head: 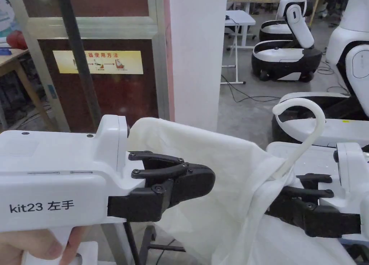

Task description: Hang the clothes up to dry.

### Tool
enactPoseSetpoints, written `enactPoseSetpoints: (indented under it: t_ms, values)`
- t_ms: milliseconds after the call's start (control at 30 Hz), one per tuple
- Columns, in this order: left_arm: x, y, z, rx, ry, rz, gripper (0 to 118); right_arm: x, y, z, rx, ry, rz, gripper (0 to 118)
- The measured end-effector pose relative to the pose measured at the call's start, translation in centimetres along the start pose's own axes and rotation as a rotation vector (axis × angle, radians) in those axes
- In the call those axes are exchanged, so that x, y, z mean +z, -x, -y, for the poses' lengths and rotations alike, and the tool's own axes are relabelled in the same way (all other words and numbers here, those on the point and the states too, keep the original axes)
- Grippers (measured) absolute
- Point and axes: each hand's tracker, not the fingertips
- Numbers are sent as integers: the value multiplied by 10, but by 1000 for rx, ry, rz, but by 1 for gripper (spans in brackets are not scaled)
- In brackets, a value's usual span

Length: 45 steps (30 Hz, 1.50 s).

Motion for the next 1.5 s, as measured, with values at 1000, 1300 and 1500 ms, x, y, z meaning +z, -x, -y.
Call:
enactPoseSetpoints:
  t_ms: [1000, 1300, 1500]
  values:
    - [-22, -135, -272, -328, -574, -539, 0, 80, 144, -251, 166, -637, 825, 6]
    - [-60, -166, -295, -298, -521, -980, 0, 44, 108, -282, 123, -502, 1035, 6]
    - [-66, -167, -294, -243, -513, -932, 0, 50, 89, -345, 89, -509, 1041, 6]
